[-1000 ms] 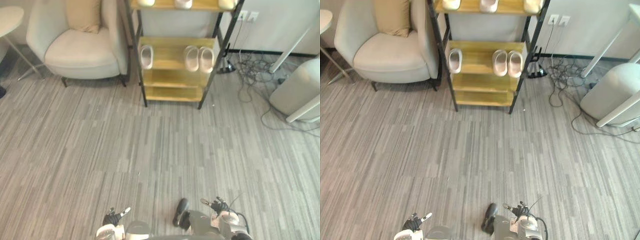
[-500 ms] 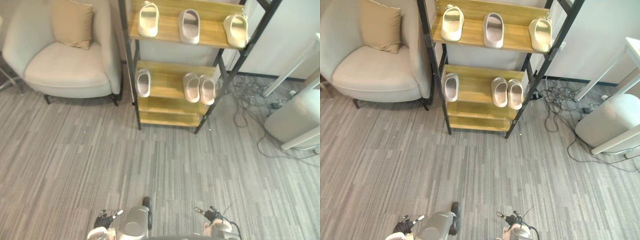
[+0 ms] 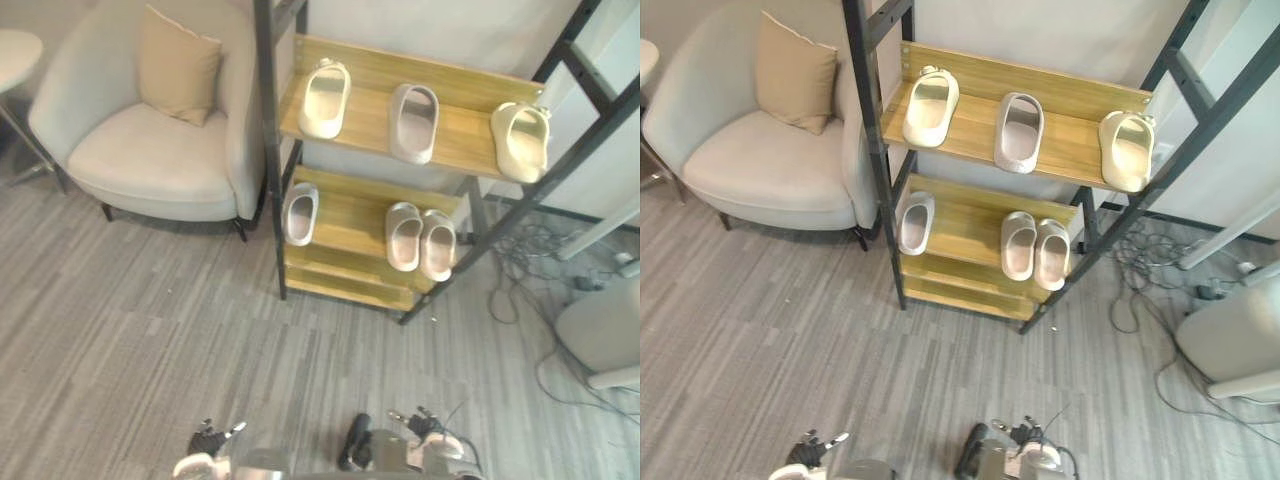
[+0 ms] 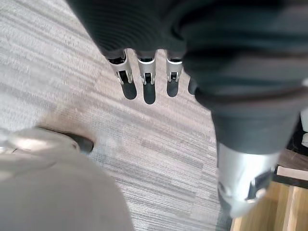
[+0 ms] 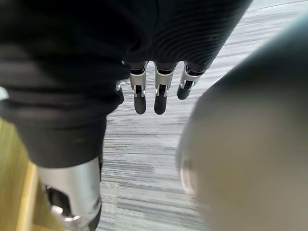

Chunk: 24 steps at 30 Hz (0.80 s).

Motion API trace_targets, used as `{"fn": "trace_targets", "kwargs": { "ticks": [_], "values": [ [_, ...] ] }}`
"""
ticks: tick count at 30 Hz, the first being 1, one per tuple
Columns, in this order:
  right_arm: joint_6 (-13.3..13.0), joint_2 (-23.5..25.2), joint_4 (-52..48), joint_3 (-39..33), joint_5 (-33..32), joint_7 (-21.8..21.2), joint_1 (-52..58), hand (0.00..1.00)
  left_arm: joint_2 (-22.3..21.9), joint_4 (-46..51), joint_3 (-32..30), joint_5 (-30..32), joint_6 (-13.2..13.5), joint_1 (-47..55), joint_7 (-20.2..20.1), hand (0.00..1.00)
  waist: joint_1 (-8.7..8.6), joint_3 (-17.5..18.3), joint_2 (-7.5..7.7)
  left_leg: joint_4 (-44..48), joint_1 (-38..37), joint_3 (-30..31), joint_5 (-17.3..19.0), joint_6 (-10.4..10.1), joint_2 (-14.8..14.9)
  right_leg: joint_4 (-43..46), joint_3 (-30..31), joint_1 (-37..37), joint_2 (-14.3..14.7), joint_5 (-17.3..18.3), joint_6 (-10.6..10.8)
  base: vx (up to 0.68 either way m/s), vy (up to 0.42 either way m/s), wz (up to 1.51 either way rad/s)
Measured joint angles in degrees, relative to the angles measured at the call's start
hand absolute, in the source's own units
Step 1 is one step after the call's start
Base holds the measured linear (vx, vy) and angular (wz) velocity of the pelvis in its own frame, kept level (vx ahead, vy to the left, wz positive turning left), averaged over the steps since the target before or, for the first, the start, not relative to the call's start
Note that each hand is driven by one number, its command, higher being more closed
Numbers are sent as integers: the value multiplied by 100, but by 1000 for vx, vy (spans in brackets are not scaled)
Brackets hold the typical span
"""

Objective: Organize the slippers on the shoe rack

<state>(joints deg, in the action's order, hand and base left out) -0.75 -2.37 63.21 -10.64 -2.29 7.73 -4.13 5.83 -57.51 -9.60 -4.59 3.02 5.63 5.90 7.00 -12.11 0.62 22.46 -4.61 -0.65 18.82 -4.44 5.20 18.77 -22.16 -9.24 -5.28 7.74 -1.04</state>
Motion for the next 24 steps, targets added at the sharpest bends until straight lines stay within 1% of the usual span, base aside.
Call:
{"fn": "trace_targets", "kwargs": {
  "ticks": [1,2,3,4,5,6,7,8,9,10,11,12,13,14,15,16,17,18,19,20,21,23,24],
  "values": [
    [4,2,25,21,-4,1,29,0,-18,2,-7,6,-5,1,0,0,-1,-18,-69,1131,435,-6,-62,-92,185,-236,-56,254,177,-24,-117,352,-209,-10],
    [-1,-10,14,23,-6,10,28,0,-50,0,-50,8,-11,6,-2,0,0,-56,-135,2025,737,-51,-299,-227,404,-391,-79,541,332,3,-192,366,-190,-14],
    [-4,-6,16,42,-8,15,24,0,-61,-1,-54,6,-17,12,-7,0,7,-76,-155,2504,887,-96,-282,-210,533,-489,-75,728,418,29,-229,346,-111,-15],
    [-4,2,25,35,-11,25,59,0,-53,-2,-50,9,-27,32,-8,0,14,-92,-154,2936,1088,-274,-196,-85,691,-715,-59,1069,511,36,-239,337,-92,-13],
    [-6,-4,25,22,-13,34,63,0,-26,2,-50,9,-27,9,-8,0,21,-110,-114,2978,1262,-435,-94,-11,720,-882,-10,1265,512,32,-234,323,-70,-13],
    [-6,-11,25,15,-21,51,48,0,-6,8,-50,9,-27,-7,-8,0,27,-121,-88,2839,1411,-548,2,-21,694,-962,13,1351,477,14,-206,218,8,-19],
    [-7,-16,25,9,-24,95,12,0,2,10,-46,8,-28,-46,-7,0,39,-150,-22,2332,1597,-669,74,-22,570,-1034,58,1426,371,-15,-160,253,72,-19],
    [-7,-13,24,7,-25,116,7,0,3,23,-36,9,-28,-68,-6,0,42,-172,13,1738,1705,-706,44,-25,443,-1099,69,1451,282,-36,-118,272,143,-18],
    [-7,-16,21,5,-25,124,11,0,4,26,-7,10,-30,-87,3,0,49,-169,6,975,1760,-687,-180,11,321,-1147,76,1460,218,-44,-39,223,166,-7],
    [-6,-31,11,2,-25,127,10,0,0,24,27,11,-36,-93,1,0,50,-165,-44,340,1767,-655,-549,-26,276,-1188,86,1483,205,-32,69,209,220,-7],
    [6,-30,20,-15,-26,133,29,0,-13,-31,51,18,-56,-154,-4,0,106,-205,-54,-143,1648,-715,-1119,140,155,-1220,195,1550,145,23,279,225,221,0],
    [5,49,17,15,-26,123,55,0,44,-26,67,46,-57,-162,-3,0,126,-176,50,-384,1553,-796,-1193,201,25,-1287,222,1543,43,-25,355,274,238,6],
    [3,106,21,16,-23,120,124,0,100,-25,97,62,-61,-169,-2,0,141,-134,156,-449,1542,-835,-1179,267,-110,-1400,231,1577,-73,-30,397,277,182,10],
    [1,106,20,11,-21,117,110,0,117,-28,152,62,-69,-175,-3,0,156,-143,177,-322,1544,-860,-1068,357,-171,-1423,243,1642,-132,-9,454,221,142,-2],
    [0,105,9,6,-11,113,100,0,120,-42,168,62,-78,-163,-5,0,187,-149,184,-214,1477,-950,-931,406,-186,-1245,285,1643,-213,52,553,192,144,-25],
    [0,111,11,6,-7,107,88,0,122,-52,167,61,-84,-139,-7,0,220,-156,185,-194,1349,-1037,-837,442,-183,-955,364,1583,-285,110,625,148,156,-49],
    [-8,116,13,8,-3,91,87,0,122,-58,167,62,-90,-97,-8,0,224,-161,175,-244,1119,-1147,-718,468,-160,-254,487,1382,-404,190,721,144,183,-59],
    [-7,118,13,8,5,75,113,0,124,-58,168,60,-90,-82,-15,0,225,-169,168,-280,910,-1220,-645,492,-154,517,565,1108,-529,205,732,96,142,-51],
    [-3,131,13,15,9,58,148,0,149,-55,168,60,-86,-67,-35,0,225,-173,185,-322,769,-1303,-604,522,-171,1102,578,894,-672,191,721,88,118,-34],
    [1,137,-43,16,9,29,184,0,199,-61,168,59,-88,-39,-64,0,199,-167,226,-331,634,-1361,-526,568,-233,1771,562,630,-891,123,675,111,83,-14],
    [1,133,-83,16,10,5,201,0,227,-61,168,58,-89,-39,-70,0,167,-155,283,-332,521,-1366,-474,602,-272,2120,502,555,-1053,115,631,118,63,-1],
    [6,130,-82,16,10,-5,248,0,244,-60,167,59,-80,-39,-73,0,154,-132,313,-379,418,-1333,-447,614,-283,2201,258,526,-1185,260,579,107,6,12],
    [7,129,-80,17,10,-9,239,0,244,-59,167,58,-80,-39,-74,0,121,-133,305,-435,410,-1274,-461,599,-271,1913,87,515,-1173,399,572,102,-59,19]
  ]
}}
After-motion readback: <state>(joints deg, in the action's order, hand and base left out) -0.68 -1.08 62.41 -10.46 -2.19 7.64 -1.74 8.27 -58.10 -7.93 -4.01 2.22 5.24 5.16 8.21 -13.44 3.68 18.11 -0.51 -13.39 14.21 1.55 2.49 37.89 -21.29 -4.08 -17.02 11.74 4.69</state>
